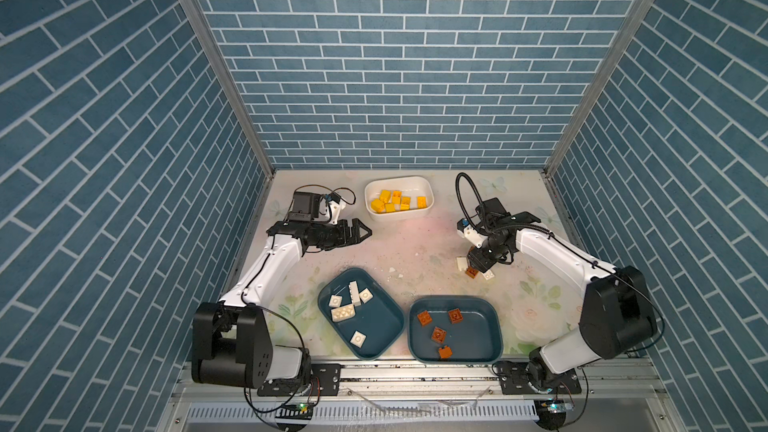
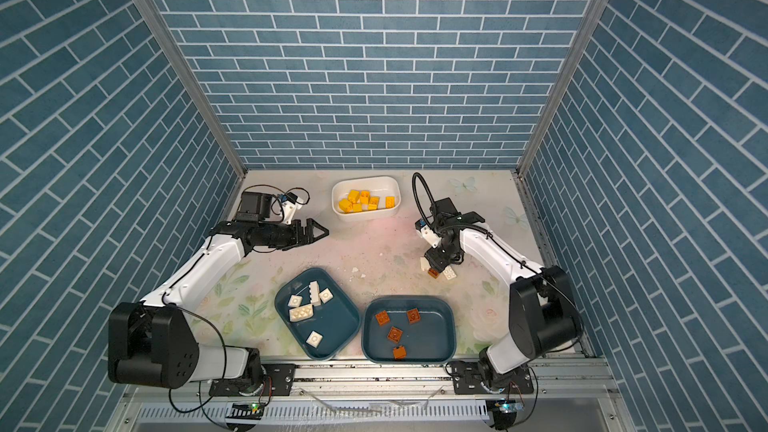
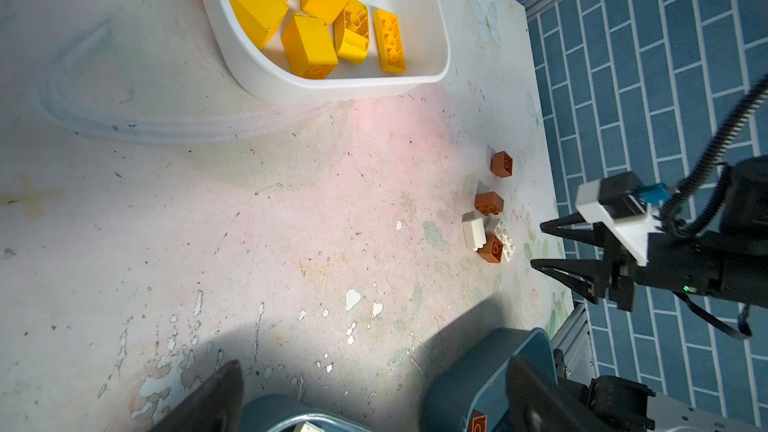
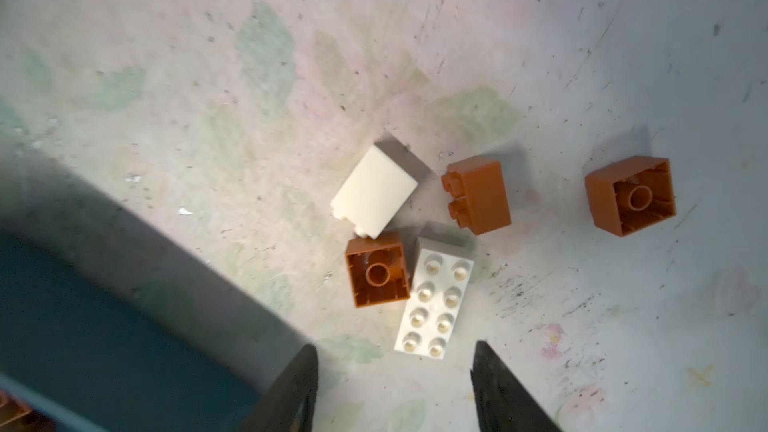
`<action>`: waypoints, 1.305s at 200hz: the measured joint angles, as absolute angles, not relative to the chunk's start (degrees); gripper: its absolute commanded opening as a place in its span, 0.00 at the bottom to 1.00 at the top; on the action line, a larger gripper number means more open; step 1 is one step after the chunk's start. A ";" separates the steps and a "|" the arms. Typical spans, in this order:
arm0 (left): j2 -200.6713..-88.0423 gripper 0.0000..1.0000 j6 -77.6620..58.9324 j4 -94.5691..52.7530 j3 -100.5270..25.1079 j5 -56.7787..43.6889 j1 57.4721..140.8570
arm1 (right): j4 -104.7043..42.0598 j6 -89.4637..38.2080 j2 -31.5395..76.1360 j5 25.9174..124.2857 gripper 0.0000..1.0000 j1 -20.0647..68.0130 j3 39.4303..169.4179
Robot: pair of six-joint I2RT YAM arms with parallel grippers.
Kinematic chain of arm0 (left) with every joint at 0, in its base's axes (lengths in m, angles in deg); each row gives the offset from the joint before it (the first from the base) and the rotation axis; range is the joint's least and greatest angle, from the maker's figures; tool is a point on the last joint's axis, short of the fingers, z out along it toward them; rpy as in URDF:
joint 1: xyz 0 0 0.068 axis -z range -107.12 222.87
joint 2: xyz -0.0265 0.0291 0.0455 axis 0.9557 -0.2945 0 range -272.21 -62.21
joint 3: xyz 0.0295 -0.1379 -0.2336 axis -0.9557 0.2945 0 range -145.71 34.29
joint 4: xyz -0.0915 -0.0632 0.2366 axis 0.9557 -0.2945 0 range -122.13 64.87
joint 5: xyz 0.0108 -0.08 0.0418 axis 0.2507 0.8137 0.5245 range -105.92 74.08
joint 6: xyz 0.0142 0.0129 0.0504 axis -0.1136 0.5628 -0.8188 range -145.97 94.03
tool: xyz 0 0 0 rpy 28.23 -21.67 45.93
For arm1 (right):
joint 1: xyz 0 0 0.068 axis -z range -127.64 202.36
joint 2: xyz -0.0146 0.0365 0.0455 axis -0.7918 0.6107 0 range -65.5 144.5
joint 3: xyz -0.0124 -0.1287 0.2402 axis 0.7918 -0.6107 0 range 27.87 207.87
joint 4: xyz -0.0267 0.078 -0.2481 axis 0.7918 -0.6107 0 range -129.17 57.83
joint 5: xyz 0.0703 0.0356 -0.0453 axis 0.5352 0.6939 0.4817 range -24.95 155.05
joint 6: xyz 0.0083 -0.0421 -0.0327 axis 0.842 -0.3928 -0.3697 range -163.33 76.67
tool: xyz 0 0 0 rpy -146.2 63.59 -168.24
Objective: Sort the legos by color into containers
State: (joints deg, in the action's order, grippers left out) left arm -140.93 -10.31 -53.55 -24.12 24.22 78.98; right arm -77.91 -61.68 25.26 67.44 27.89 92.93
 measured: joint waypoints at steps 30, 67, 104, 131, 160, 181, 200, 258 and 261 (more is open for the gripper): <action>-140.93 1.00 -10.25 -53.57 -24.19 24.20 78.98 | -74.61 -65.33 31.40 66.90 0.59 29.64 94.55; -140.93 1.00 -10.14 -53.66 -24.17 24.03 78.98 | -70.56 -69.33 36.06 65.93 0.58 30.18 95.99; -140.74 0.99 -9.90 -53.73 -24.14 23.79 78.96 | -69.38 -72.45 39.55 65.61 0.37 30.53 96.71; -140.39 0.99 -9.74 -53.71 -23.95 23.77 78.92 | -69.43 -73.35 40.06 65.63 0.22 30.69 96.78; -140.32 1.00 -9.66 -53.75 -23.90 23.77 78.90 | -70.08 -73.15 39.86 67.18 0.16 30.69 98.46; -140.32 1.00 -9.46 -53.73 -23.90 23.77 78.90 | -70.72 -72.47 37.87 69.56 0.16 30.49 98.74; -140.32 1.00 -9.20 -53.66 -23.90 23.77 78.87 | -72.31 -71.36 34.00 71.92 0.16 29.86 98.63; -140.32 1.00 -8.17 -52.26 -22.96 23.81 78.87 | -79.44 -69.54 13.72 78.85 0.16 16.74 91.90; -140.32 1.00 -8.10 -52.24 -22.96 23.81 78.87 | -79.94 -69.41 12.91 79.11 0.16 15.85 91.29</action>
